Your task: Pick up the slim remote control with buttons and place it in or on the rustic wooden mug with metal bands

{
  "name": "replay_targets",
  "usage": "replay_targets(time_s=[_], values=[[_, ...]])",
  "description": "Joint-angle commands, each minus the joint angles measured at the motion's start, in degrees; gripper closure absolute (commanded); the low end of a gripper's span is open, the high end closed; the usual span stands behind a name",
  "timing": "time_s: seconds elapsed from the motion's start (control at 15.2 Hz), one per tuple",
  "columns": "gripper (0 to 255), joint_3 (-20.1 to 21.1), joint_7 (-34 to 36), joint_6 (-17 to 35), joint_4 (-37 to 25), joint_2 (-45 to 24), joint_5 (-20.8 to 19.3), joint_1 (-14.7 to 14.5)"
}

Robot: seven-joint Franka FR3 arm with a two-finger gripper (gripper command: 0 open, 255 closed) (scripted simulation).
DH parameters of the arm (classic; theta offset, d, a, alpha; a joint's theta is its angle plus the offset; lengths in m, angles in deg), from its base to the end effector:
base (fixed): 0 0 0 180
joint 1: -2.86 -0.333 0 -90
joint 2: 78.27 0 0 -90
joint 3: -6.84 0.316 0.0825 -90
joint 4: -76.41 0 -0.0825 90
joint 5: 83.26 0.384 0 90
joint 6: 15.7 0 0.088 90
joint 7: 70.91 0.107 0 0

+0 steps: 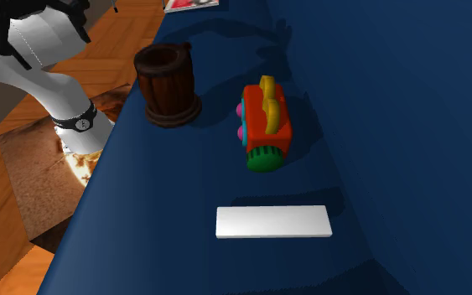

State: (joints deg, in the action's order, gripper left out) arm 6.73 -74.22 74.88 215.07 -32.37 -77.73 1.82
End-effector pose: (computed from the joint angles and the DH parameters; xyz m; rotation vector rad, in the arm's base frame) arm 0.3017 0.0150 0.5663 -3.0405 -0.1092 0.0548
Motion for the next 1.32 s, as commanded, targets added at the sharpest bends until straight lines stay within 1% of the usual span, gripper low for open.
replay_targets(time_s=[0.0, 0.33, 0.66, 0.92, 1.25], values=[[0, 0.0, 0.0, 0.0, 0.0, 0.0, 0.0, 0.0], [0, -0.3, -4.3, 8.4, -2.1, -10.4, -0.2, -1.5], [0, -0.3, -8.3, 15.3, -6.1, -21.3, -0.1, -3.0], [0, 0.0, -11.4, 19.7, -10.7, -30.2, 0.1, -4.0], [0, 0.6, -14.8, 23.5, -18.0, -41.2, 0.2, -5.2]])
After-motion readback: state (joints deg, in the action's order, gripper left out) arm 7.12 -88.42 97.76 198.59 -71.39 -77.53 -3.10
